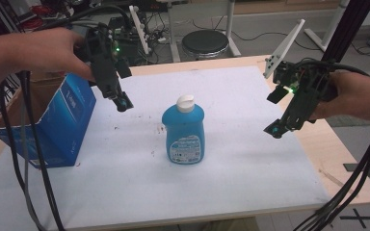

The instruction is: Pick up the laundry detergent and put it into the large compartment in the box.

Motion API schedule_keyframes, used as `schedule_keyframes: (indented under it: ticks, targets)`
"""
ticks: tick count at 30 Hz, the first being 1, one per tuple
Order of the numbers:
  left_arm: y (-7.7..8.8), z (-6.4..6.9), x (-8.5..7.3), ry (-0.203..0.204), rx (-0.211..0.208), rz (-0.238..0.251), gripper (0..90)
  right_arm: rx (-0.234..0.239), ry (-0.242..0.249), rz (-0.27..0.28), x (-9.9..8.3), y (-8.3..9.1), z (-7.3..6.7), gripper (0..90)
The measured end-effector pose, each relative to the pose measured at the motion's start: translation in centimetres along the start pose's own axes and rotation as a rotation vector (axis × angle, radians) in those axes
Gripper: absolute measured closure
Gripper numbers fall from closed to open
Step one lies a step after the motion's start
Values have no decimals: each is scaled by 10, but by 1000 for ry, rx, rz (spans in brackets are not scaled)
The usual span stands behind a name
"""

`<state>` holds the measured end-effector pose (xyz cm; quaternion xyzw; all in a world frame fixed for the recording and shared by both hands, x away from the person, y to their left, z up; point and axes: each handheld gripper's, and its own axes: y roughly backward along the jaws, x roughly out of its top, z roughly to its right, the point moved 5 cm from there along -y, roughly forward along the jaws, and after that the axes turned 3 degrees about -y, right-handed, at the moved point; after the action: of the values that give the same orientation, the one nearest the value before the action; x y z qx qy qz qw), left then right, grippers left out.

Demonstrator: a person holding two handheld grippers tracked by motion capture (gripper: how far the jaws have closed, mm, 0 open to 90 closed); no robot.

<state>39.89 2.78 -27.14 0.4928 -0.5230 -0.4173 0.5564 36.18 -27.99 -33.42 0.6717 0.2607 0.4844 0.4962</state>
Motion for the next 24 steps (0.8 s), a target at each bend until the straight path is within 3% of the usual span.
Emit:
schedule_keyframes:
  ticks: [11, 20, 24]
  targets:
    - [2, 13, 20, -38, -22, 30, 17, 10, 17, -2, 4, -5, -3, 24]
    - [-3, 26, 43, -131, -25, 50, 17, 20, 18, -1, 5, -9, -2, 24]
    - [-6, 28, 51, -151, -23, 57, 17, 23, 24, -1, 6, -11, -2, 24]
